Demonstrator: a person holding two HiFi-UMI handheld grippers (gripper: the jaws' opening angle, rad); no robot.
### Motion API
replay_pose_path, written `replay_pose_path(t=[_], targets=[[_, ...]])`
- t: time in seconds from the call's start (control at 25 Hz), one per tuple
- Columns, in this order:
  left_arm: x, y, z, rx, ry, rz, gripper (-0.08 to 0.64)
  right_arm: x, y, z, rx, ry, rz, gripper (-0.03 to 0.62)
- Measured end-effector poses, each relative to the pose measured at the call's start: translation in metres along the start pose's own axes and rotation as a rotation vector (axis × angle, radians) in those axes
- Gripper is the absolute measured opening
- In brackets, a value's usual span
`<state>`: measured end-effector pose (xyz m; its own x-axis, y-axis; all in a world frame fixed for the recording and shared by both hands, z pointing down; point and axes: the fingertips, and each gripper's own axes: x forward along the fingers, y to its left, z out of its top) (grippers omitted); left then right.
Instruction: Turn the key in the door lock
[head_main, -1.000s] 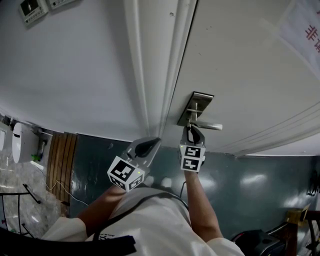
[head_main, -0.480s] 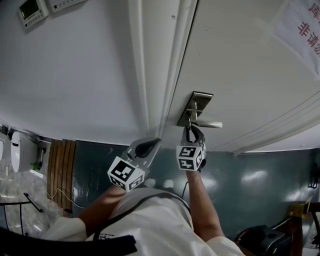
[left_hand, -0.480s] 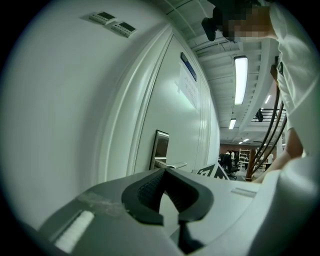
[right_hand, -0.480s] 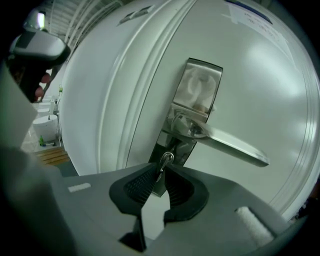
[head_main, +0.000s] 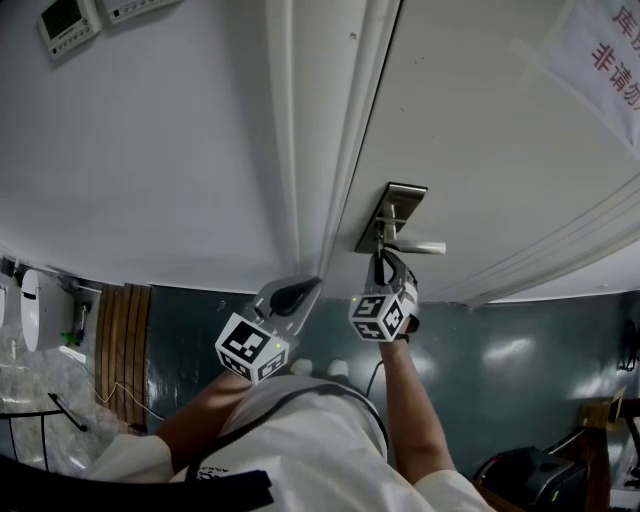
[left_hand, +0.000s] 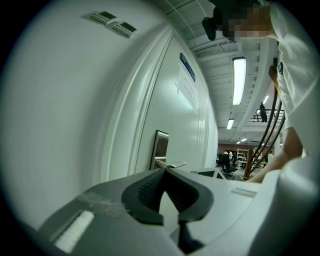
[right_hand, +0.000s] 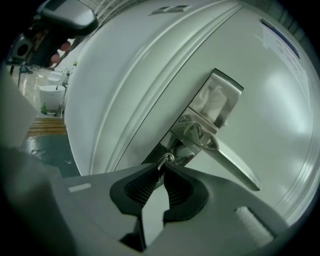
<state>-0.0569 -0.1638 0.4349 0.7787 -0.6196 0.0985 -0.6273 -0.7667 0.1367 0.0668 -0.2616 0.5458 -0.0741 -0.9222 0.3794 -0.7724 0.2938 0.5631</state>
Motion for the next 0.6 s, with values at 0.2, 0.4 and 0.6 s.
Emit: replay_pose_path(t=[0.2,0.4,0.6], targets=[[0.0008,-0.0005,0.0022,0.003,-0.004,-0.008,0.005,-0.0007,0.0005,0.0004,-0.077,0.005,-0.008,0.049],[0.0023,-0.0006,0.0018,0.003,-0.005,-0.011,0.005,-0.0006,0.0026,-0.0007,-0.191,0.005,-0.004,0.051],[0.0047,-0.0014,0.0021,0.003,-0.008,-0.015,0.005,-0.0005,0.0053,-0.0008,-0.334,-0.001,0.02,0.057]])
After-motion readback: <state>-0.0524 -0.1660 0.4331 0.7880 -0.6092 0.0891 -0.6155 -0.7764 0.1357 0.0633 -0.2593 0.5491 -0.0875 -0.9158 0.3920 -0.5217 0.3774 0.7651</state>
